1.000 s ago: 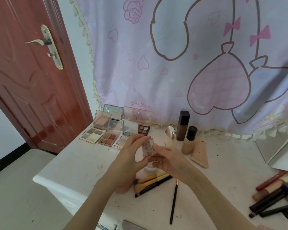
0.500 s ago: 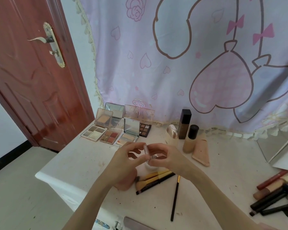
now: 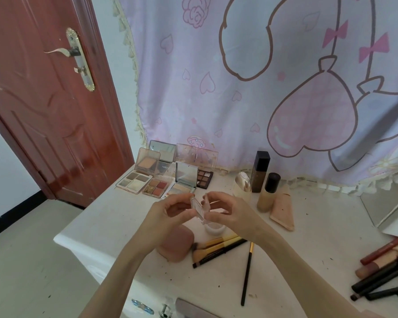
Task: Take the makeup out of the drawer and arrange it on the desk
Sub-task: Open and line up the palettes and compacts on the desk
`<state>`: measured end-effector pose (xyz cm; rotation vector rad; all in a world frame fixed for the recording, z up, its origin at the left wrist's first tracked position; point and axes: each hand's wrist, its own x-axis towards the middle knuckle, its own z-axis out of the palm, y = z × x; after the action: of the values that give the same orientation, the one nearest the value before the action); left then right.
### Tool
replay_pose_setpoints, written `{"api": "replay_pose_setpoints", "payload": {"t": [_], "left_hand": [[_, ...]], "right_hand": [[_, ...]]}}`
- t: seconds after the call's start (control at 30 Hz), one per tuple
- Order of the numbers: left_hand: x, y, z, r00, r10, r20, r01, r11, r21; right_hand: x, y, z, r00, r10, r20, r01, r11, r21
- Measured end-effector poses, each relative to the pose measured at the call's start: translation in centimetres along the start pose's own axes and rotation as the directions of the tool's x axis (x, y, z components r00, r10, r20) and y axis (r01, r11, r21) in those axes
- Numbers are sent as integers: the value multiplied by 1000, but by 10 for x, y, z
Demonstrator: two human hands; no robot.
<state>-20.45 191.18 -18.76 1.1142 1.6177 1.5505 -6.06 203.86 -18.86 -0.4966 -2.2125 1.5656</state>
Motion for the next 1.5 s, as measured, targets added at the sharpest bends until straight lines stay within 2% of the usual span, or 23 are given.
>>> {"api": "replay_pose_setpoints", "payload": {"t": [0.1,0.2,0.27,0.33,0.43,0.5,0.67,0.73,0.8,0.9,1.0,1.17,1.27,1.4,1.5], "left_hand": [[-3,0,-10,1000,1,-18,-1,1000,-29],[-6,-2,-28,997,-24,-78,23,1000,-13],[-10,-5,-44,993,-43,-113,50,997,55],[-14,-9,-61,986,-65,-154,89,983,159],[-16,-19,-85,959,-64,-278,156,934,322],[-17,-29,-98,921,-34,-388,184,915,358],[-18,-60,-124,819,-50,-572,275,909,314],[-13,-70,-132,776,-60,-628,347,872,346],[-5,-77,-139,754,-39,-656,426,790,442],[5,-82,-144,757,-45,-652,519,648,558],[10,-87,-147,769,-25,-638,540,559,629],[16,-89,-147,756,-1,-655,565,507,651],[18,-87,-147,758,-27,-651,581,481,657],[18,-85,-145,758,-32,-652,593,452,667],[14,-85,-143,768,-5,-641,582,425,694]], "right_hand": [[10,-3,5,1000,20,-3,-20,998,68],[26,-5,13,995,78,68,-89,979,184],[39,-3,23,987,127,103,-155,924,349],[53,0,37,972,166,163,-230,803,550],[77,4,64,969,154,195,-244,745,621],[94,1,83,960,206,188,-278,710,647],[133,-13,118,909,340,242,-416,693,589],[144,-18,128,895,378,236,-443,694,567],[154,-19,137,884,409,228,-464,702,541],[163,-20,145,885,407,225,-463,727,506],[168,-20,146,895,402,195,-442,733,517],[166,-20,138,888,434,151,-437,696,570],[159,-19,128,892,430,136,-427,710,560],[146,-16,115,914,396,90,-387,784,485],[129,-17,104,948,318,24,-309,895,322]]}}
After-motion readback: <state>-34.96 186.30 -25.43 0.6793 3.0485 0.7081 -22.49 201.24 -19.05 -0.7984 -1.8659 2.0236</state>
